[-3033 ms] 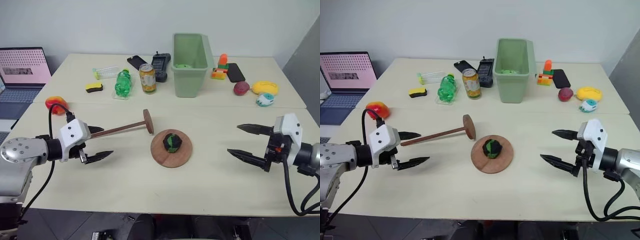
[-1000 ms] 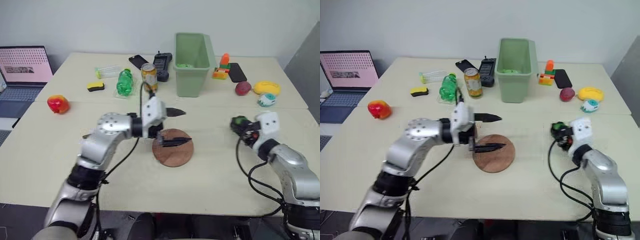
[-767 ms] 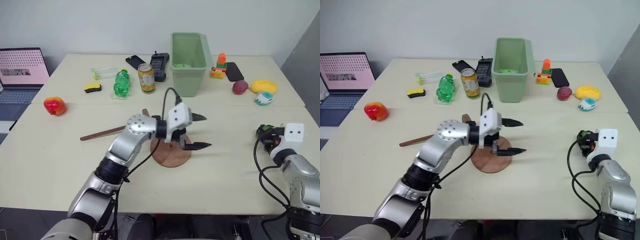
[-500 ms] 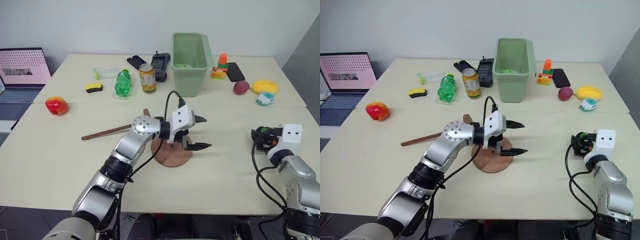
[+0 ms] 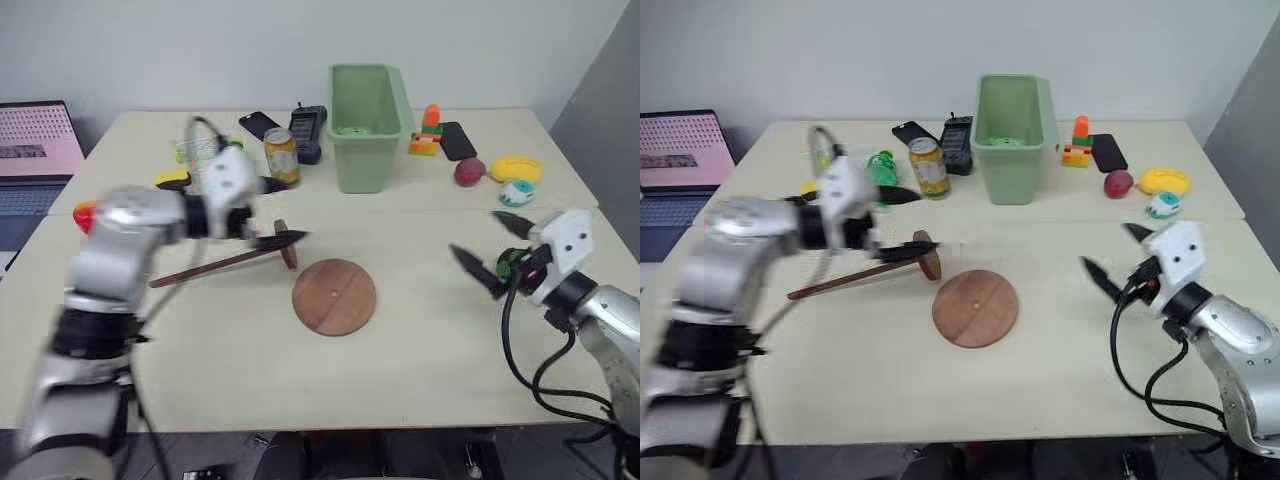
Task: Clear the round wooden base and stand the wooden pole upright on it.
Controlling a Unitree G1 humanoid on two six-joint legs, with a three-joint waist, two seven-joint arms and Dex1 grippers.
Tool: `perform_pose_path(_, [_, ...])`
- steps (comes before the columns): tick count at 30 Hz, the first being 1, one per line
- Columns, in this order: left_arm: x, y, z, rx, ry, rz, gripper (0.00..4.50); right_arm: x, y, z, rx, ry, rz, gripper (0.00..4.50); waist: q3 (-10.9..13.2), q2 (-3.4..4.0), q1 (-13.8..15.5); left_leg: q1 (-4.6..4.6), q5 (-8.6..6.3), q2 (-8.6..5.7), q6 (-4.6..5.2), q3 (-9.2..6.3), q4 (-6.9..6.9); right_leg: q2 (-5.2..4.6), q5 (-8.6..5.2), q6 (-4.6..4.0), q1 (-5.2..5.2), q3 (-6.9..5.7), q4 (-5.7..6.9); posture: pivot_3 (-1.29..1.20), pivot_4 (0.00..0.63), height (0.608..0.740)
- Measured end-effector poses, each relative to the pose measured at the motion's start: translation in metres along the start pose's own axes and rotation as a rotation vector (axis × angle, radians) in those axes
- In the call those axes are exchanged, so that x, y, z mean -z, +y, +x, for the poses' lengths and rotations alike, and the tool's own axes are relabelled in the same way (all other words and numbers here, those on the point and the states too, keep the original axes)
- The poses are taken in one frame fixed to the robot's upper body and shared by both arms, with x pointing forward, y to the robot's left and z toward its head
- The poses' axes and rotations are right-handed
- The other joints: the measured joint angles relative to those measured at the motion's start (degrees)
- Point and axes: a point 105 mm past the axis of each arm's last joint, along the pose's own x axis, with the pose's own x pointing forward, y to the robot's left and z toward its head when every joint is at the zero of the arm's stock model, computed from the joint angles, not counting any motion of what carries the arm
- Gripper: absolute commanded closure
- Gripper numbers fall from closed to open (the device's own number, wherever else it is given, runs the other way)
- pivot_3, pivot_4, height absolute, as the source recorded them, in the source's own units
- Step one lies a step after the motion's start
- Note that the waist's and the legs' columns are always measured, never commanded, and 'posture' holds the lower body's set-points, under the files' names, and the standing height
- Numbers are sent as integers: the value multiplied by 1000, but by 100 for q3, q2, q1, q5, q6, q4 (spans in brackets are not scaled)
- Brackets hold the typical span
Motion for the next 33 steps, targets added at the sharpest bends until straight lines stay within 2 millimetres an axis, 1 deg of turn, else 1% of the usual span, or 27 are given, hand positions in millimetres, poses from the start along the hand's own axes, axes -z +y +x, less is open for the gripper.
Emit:
perform_pose_path(2, [17,-2,-9,27,73,-13,0,-3,17,9,-116,3,33,41,5,-7,80,-8,0,-7,0,-2,17,-4,0,0,3,-4,2,0,150,740])
perform_pose_path(4, [31,0,-16,35,140,-15,0,-6,30,17,-200,12,43,41,8,-14,158,-10,0,-13,1,-2,29,-10,0,0,8,-7,2,0,150,740])
perform_pose_path(6, [42,2,-20,36,189,-14,0,-8,36,25,-244,25,47,41,10,-17,185,-10,-1,-19,1,-2,31,-15,1,0,11,-6,-1,0,150,740])
perform_pose_path(9, [55,2,-11,67,256,-1,0,-8,45,35,-302,43,62,41,10,-18,192,-13,-1,-21,1,-1,31,-15,0,1,10,-12,-1,0,150,740])
perform_pose_path(11, [59,-1,-2,101,273,-3,0,-1,51,35,-331,69,89,41,11,-20,187,-25,-1,-19,1,-1,30,-13,0,1,0,-13,-2,0,150,740])
perform_pose_path(16, [58,2,22,150,292,50,0,20,63,28,-358,140,149,41,11,-21,147,-48,0,-18,1,-2,33,-13,0,1,-19,-14,4,0,150,740])
perform_pose_path(18, [62,5,28,166,316,65,0,23,66,26,-363,153,155,41,11,-21,139,-47,0,-20,1,-2,35,-12,1,1,-19,-15,6,0,150,740])
perform_pose_path(20, [66,10,36,174,351,81,0,25,70,23,-367,159,159,41,11,-22,131,-47,0,-54,1,-2,36,-7,1,1,-19,-19,8,0,150,740])
perform_pose_path(23, [66,20,45,176,381,93,0,23,73,22,-372,162,159,41,12,-22,123,-48,0,-56,1,-11,36,-10,1,1,-20,-16,7,0,150,740])
perform_pose_path(27, [68,32,49,168,416,92,0,16,78,20,-400,153,153,41,13,-23,120,-49,0,-63,1,-18,36,-15,0,1,-21,-17,5,0,150,740])
perform_pose_path(29, [71,32,51,179,427,86,0,9,79,21,-417,137,144,41,13,-23,119,-49,0,-63,1,-20,36,-15,0,1,-21,-17,6,0,150,740])
perform_pose_path(32, [76,27,54,217,440,84,0,-1,81,21,-441,108,122,41,13,-24,123,-50,0,-63,1,-24,36,-16,0,1,-21,-20,5,0,150,740])
perform_pose_path(33, [77,26,56,227,439,84,183,-3,82,22,-448,102,120,14,13,-24,123,-51,0,-64,1,-25,37,-17,0,1,-20,-20,5,0,150,740])
